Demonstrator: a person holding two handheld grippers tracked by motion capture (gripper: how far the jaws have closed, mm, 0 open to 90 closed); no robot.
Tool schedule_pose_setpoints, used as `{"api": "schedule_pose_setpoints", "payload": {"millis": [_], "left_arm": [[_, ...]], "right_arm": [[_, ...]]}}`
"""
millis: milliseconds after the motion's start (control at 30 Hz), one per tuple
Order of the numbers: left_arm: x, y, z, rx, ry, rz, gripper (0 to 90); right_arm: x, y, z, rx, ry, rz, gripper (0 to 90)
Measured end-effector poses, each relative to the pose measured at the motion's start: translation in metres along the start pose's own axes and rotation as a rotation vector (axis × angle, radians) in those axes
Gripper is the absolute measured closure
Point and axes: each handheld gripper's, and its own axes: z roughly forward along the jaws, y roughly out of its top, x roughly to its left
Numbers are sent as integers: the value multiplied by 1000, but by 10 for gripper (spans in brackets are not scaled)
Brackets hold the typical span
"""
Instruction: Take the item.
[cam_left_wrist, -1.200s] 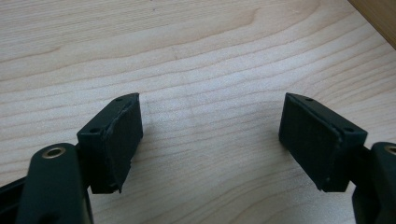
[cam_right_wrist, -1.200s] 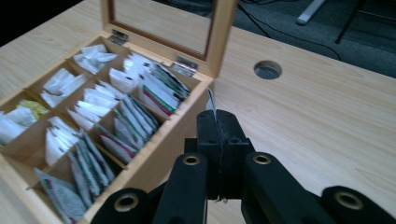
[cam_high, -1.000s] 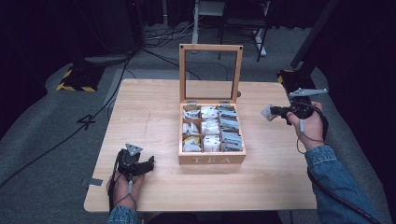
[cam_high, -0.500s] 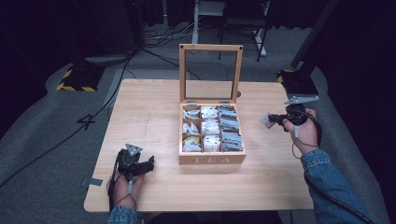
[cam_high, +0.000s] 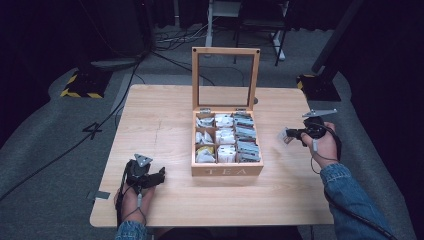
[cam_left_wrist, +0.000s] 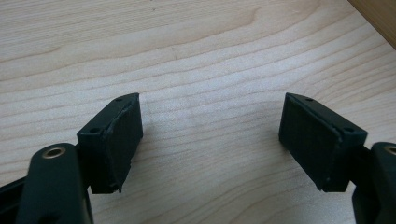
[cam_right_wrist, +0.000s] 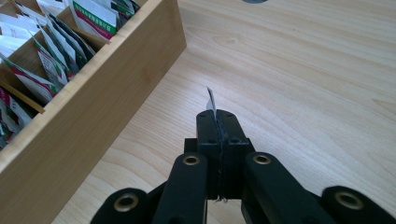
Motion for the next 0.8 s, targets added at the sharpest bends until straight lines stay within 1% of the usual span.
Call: {"api": "schedule_pose_setpoints", "payload": {"millis": [67, 167, 233, 333, 533, 633, 700, 800], "left_arm": [[0, 0, 0, 0, 0, 0, 222], [0, 0, 0, 0, 0, 0, 222], [0, 0, 0, 0, 0, 0, 222], [0, 0, 0, 0, 0, 0, 222], [0, 0, 0, 0, 0, 0, 222], [0, 0, 0, 0, 0, 0, 222], [0, 0, 0, 0, 0, 0, 222], [0, 0, 0, 0, 0, 0, 222]], "right_arm": [[-1, -3, 3, 10, 6, 8, 891], [-2, -5, 4, 11, 11, 15, 891], [-2, -7, 7, 20, 23, 23, 890], [-3, -9, 9, 25, 25, 25, 890], [-6, -13, 12, 40, 29, 46, 887], [-7, -14, 13, 44, 26, 46, 882], [-8, -15, 15, 48, 22, 48, 866], [-9, -17, 17, 49, 11, 50, 793]]}}
